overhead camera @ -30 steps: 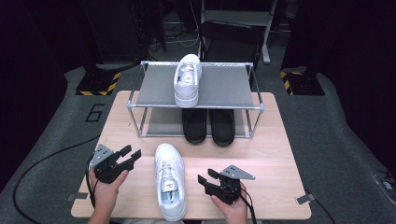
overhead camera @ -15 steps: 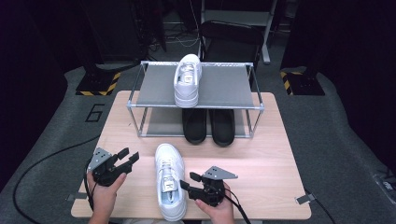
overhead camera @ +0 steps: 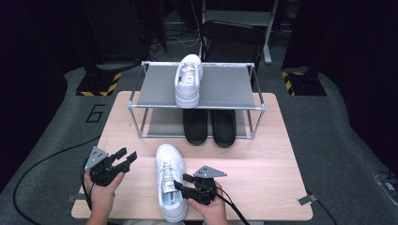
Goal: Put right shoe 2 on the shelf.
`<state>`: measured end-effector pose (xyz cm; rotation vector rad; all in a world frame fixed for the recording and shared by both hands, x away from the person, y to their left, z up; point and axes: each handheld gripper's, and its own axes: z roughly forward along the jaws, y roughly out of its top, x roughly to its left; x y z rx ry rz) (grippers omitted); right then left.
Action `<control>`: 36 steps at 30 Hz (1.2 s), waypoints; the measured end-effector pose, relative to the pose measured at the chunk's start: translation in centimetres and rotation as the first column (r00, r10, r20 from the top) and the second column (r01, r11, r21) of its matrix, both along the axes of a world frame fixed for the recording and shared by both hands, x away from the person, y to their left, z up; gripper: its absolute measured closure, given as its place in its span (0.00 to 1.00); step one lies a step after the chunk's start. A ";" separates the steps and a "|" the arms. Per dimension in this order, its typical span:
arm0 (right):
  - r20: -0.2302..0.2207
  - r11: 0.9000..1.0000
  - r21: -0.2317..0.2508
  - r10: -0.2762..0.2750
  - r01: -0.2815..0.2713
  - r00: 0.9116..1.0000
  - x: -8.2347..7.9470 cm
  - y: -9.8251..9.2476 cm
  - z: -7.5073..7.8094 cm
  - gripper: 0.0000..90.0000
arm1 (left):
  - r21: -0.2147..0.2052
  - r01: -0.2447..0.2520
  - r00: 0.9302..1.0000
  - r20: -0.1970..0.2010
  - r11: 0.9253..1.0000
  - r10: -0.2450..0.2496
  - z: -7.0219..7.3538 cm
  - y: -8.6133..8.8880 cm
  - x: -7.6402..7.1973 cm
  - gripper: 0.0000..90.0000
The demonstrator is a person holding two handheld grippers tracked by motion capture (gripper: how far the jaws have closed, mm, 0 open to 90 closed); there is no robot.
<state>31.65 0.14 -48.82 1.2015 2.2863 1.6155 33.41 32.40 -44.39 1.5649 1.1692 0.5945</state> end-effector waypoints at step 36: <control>0.028 0.998 -0.043 -0.037 0.038 0.999 1.3 -3.3 0.4 0.89 | -0.029 -0.018 1.000 -0.017 0.999 0.018 -0.6 0.5 0.2 0.54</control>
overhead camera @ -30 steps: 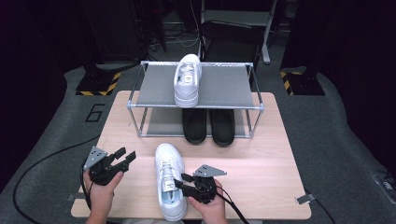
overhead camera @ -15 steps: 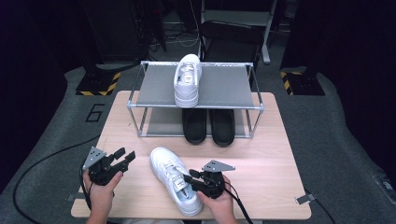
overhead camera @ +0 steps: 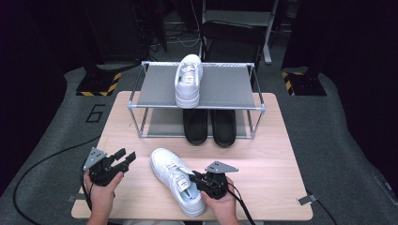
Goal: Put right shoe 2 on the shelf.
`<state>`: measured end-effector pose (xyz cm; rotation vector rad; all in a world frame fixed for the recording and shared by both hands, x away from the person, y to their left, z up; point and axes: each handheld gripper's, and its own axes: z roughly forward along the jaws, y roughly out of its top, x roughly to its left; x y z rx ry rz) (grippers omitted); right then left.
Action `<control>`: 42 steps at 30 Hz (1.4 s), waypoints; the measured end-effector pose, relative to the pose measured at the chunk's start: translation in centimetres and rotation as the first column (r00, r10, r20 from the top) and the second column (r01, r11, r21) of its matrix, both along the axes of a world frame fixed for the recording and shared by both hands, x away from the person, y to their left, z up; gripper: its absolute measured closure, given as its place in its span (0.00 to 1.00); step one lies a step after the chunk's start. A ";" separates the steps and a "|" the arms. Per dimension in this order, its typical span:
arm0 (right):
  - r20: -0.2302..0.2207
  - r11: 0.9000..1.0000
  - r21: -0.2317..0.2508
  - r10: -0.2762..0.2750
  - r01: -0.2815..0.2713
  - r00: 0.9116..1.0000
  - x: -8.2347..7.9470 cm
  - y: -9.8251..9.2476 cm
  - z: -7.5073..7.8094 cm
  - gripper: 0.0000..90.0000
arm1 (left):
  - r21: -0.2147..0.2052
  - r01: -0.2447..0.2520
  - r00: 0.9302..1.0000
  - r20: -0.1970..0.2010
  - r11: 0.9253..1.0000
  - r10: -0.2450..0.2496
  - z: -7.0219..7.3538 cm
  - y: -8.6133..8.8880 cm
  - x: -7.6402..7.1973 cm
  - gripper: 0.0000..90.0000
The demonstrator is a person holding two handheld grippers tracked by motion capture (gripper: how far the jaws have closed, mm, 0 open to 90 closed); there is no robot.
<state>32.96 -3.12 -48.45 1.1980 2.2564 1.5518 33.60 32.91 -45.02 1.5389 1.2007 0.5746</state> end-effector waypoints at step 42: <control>-0.035 0.997 -0.026 -0.078 0.077 0.996 0.2 -4.5 -0.6 0.71 | -0.008 -0.039 0.999 -0.007 0.999 0.039 0.0 0.8 0.0 0.54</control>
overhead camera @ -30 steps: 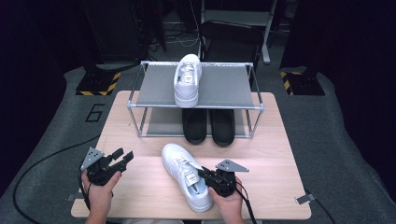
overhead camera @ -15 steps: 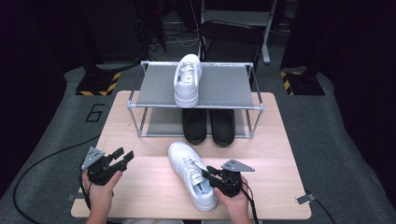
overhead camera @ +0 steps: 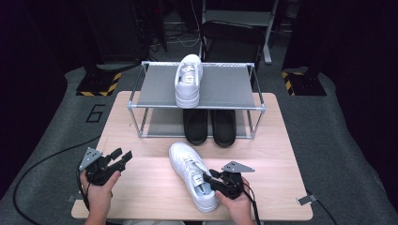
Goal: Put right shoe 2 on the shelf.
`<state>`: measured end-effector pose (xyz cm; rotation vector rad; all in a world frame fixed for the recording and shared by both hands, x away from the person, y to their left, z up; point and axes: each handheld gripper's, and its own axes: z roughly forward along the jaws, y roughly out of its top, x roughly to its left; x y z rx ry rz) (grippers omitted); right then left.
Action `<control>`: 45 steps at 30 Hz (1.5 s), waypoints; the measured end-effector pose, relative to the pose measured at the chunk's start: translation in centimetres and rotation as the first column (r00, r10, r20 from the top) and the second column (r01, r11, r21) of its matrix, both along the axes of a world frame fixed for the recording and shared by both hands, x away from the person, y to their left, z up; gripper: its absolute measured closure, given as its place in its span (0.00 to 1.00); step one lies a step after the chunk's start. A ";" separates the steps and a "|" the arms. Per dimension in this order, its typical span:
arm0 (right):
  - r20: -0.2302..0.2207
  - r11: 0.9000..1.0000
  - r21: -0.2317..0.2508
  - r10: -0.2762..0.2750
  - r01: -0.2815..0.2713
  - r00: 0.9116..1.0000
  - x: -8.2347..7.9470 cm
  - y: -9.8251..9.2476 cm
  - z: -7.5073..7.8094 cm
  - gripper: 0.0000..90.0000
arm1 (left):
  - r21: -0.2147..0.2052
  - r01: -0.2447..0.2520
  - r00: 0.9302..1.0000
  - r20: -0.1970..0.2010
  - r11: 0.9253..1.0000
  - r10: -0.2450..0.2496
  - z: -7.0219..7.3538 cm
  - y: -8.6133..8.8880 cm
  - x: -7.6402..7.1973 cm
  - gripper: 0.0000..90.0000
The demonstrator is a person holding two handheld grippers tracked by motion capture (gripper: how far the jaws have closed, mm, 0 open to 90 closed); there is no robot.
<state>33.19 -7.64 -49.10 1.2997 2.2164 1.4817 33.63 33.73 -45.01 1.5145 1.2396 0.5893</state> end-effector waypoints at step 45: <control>0.030 0.988 0.105 -0.121 0.117 0.992 -1.1 0.0 -0.4 0.91 | -0.018 -0.019 1.000 -0.015 1.000 0.018 -0.5 0.3 -0.1 0.55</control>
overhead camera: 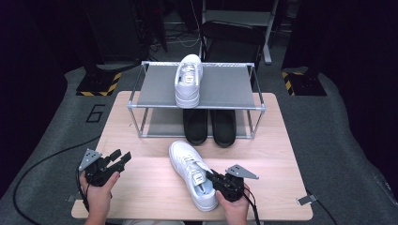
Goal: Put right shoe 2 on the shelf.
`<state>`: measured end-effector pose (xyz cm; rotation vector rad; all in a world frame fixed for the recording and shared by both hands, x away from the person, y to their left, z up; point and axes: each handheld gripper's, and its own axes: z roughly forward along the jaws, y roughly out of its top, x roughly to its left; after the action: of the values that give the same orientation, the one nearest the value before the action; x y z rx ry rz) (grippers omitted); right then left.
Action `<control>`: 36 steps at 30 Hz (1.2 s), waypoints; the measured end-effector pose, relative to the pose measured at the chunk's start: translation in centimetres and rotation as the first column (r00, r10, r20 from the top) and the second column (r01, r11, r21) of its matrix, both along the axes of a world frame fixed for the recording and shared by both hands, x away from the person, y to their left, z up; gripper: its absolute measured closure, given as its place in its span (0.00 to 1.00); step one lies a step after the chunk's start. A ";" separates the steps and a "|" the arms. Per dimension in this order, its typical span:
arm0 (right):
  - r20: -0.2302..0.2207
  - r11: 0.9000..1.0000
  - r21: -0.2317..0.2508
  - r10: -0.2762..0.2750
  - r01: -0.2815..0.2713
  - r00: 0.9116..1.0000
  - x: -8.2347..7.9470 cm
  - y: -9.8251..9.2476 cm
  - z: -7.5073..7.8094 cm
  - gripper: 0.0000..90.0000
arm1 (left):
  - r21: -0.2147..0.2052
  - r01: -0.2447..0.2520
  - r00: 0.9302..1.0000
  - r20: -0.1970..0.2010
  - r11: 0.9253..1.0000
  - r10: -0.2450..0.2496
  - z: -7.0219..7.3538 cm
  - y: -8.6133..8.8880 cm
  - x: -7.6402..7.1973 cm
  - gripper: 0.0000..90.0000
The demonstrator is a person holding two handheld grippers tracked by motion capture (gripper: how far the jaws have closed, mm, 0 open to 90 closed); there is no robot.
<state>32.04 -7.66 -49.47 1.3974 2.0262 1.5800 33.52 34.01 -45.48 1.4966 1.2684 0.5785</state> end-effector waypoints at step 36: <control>0.198 0.995 0.092 0.008 -0.026 0.980 -2.1 -0.9 5.4 0.90 | -0.012 -0.011 1.000 0.003 1.000 0.011 -0.2 0.4 -0.5 0.55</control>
<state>29.99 -8.57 -44.08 1.2016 1.8756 1.7660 33.00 34.43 -45.66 1.4789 1.2761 0.5795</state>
